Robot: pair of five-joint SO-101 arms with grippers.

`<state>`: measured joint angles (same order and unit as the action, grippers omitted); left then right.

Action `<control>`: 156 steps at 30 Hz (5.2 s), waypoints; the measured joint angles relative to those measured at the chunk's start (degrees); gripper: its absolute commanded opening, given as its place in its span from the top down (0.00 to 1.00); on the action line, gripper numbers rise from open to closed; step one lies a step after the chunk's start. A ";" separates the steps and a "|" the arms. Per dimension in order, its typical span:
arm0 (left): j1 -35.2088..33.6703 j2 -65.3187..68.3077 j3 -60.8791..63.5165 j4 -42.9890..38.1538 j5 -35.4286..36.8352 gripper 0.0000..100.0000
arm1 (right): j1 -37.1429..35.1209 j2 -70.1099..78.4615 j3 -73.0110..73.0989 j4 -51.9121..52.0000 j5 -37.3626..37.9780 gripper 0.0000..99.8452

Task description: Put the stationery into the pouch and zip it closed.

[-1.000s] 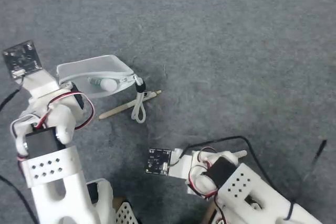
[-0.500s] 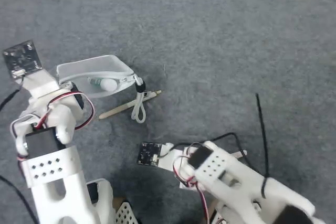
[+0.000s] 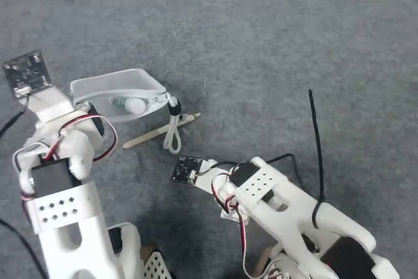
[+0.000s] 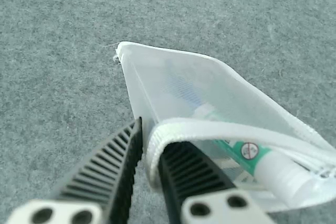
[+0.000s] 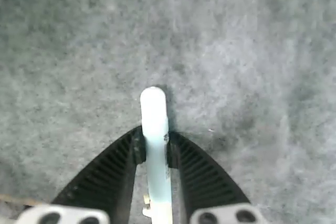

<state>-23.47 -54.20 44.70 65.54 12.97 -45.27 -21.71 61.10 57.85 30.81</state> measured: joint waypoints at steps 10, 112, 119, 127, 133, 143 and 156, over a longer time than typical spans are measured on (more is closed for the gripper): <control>0.00 0.00 0.00 0.00 0.00 0.99 | 5.36 -13.71 -1.49 0.35 0.00 0.99; -0.09 0.00 1.05 0.00 0.00 0.99 | -4.04 -9.67 3.34 -104.62 -38.42 0.99; 0.09 0.09 1.23 0.09 0.00 0.99 | -3.96 2.55 3.34 -110.77 -36.13 0.99; 0.00 0.09 1.23 0.09 0.00 0.99 | -4.13 -1.58 6.33 -112.09 -34.90 0.99; 0.00 0.09 1.14 0.09 0.00 0.99 | -4.13 -12.13 12.48 -111.74 -34.90 0.99; 9.05 0.00 0.53 1.93 0.09 0.99 | -2.29 -14.59 13.19 -112.18 -34.73 0.99; 15.47 0.00 -4.31 7.38 -4.13 0.99 | 0.35 -14.59 15.12 -118.07 -34.73 0.99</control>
<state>-8.00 -54.20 40.40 72.92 8.84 -44.92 -36.31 76.22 -60.22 -3.91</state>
